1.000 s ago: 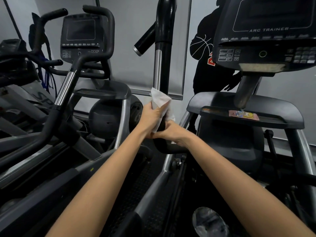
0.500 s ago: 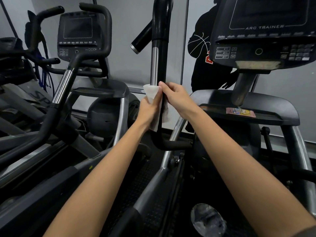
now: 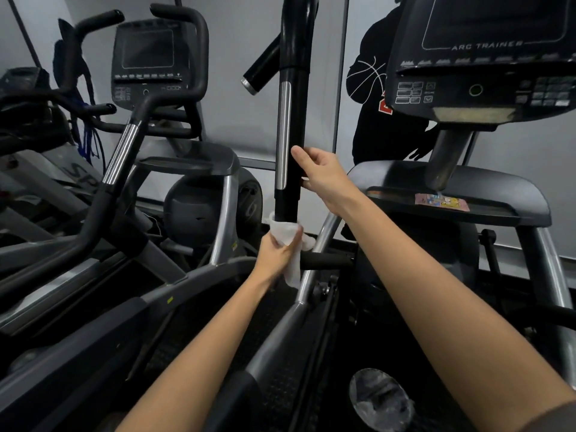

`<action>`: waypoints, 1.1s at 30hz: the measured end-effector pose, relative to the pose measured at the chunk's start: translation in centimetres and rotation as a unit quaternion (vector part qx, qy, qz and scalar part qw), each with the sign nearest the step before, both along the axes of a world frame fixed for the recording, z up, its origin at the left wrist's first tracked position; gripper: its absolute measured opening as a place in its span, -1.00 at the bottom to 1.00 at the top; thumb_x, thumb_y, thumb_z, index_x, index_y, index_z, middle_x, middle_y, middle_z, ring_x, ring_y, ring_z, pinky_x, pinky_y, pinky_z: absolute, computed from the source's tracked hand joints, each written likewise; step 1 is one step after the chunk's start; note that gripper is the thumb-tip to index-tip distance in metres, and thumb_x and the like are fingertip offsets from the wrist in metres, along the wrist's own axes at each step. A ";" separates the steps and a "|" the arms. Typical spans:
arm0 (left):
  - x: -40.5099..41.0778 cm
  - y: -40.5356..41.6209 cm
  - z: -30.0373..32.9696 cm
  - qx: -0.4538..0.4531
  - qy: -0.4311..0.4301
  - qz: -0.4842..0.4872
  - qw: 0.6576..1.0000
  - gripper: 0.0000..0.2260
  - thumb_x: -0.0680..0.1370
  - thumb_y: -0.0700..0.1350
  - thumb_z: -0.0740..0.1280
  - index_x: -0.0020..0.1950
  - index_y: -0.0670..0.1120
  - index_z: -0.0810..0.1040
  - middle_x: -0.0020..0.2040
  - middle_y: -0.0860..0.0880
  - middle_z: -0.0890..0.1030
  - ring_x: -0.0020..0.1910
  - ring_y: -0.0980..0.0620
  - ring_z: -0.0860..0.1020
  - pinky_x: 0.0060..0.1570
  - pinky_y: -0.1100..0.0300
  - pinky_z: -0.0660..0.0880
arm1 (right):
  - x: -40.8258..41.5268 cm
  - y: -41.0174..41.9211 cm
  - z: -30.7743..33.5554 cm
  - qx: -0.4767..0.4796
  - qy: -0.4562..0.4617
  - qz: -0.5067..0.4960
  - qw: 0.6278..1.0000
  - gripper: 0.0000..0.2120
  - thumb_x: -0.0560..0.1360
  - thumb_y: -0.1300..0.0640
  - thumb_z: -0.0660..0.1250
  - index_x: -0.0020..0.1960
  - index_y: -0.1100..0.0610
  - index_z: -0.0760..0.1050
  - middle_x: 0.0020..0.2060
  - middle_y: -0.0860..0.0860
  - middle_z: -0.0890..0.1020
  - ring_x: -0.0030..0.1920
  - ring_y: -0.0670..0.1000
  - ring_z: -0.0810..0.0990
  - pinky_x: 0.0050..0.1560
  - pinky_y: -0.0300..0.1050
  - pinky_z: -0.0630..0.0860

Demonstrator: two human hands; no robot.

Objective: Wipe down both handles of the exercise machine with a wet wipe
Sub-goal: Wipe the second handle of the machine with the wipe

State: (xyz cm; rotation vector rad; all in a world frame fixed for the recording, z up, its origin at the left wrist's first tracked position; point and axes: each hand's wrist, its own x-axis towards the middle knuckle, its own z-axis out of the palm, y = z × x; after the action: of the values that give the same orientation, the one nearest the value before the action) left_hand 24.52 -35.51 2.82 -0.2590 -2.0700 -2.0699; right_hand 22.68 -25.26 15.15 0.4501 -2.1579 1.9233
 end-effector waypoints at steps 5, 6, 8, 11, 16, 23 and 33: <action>-0.7 -0.1 6.2 0.040 0.025 -0.003 0.999 -0.46 0.29 0.42 0.17 -0.11 -0.01 0.55 -0.21 0.03 0.63 -0.20 0.11 0.61 -0.12 0.24 0.55 | -0.4 0.5 0.2 -0.006 -0.001 0.026 1.000 -0.71 0.60 0.06 0.20 0.14 0.26 0.52 -0.06 0.09 0.62 -0.01 0.00 0.59 0.15 -0.03 0.55; -0.9 0.1 6.3 0.032 0.031 -0.003 0.999 -0.49 0.31 0.42 0.19 -0.14 0.00 0.54 -0.23 0.02 0.62 -0.21 0.10 0.61 -0.10 0.20 0.55 | -0.5 0.6 0.2 -0.006 -0.001 0.027 1.000 -0.72 0.60 0.06 0.21 0.15 0.25 0.52 -0.07 0.07 0.62 -0.04 -0.02 0.59 0.11 -0.07 0.56; -1.4 0.5 5.7 0.014 0.037 0.014 0.999 -0.54 0.35 0.40 0.27 -0.16 0.00 0.53 -0.22 0.00 0.62 -0.21 0.09 0.61 -0.11 0.17 0.55 | -0.6 0.9 0.0 -0.011 -0.002 0.025 1.000 -0.70 0.59 0.06 0.22 0.18 0.25 0.51 -0.05 0.04 0.63 -0.06 -0.06 0.60 0.02 -0.17 0.55; -1.8 0.7 4.2 0.033 0.020 0.025 0.999 -0.66 0.43 0.19 0.35 -0.11 -0.10 0.53 -0.20 -0.05 0.61 -0.19 0.04 0.60 -0.13 0.15 0.54 | -0.6 0.8 -0.3 -0.009 -0.002 0.024 1.000 -0.69 0.59 0.06 0.23 0.21 0.24 0.51 -0.07 0.00 0.64 -0.08 -0.12 0.60 -0.04 -0.27 0.54; -1.5 0.7 2.7 0.055 0.025 0.025 0.998 -0.94 0.46 -0.14 0.42 -0.17 -0.05 0.56 -0.26 0.06 0.65 -0.28 0.22 0.62 -0.16 0.33 0.55 | -0.4 0.5 -0.4 -0.029 0.004 0.031 0.999 -0.71 0.59 0.09 0.22 0.18 0.27 0.51 -0.13 0.00 0.62 -0.12 -0.10 0.60 0.02 -0.21 0.56; -0.7 0.5 0.9 0.048 0.032 -0.001 0.998 -0.91 0.45 -0.20 0.43 -0.08 -0.12 0.57 -0.16 -0.03 0.65 -0.23 0.23 0.64 -0.19 0.39 0.55 | -0.1 0.3 -0.1 -0.016 0.002 0.012 1.000 -0.67 0.59 0.06 0.23 0.18 0.29 0.51 -0.04 0.11 0.61 -0.01 0.01 0.58 0.16 -0.01 0.53; 0.3 0.1 -1.1 0.011 0.019 -0.029 0.999 -0.79 0.42 -0.21 0.47 -0.02 -0.29 0.60 -0.21 -0.04 0.68 -0.22 0.11 0.65 -0.25 0.39 0.52 | 0.7 0.1 0.2 -0.018 -0.018 0.009 1.000 -0.67 0.59 0.06 0.23 0.16 0.31 0.50 -0.07 0.11 0.59 -0.03 0.02 0.57 0.14 -0.02 0.55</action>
State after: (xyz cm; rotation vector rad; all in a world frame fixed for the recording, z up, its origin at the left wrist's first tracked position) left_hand 24.86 -35.45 1.73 -0.3563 -2.0394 -2.1030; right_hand 23.34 -25.21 15.39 0.4337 -2.1455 1.9916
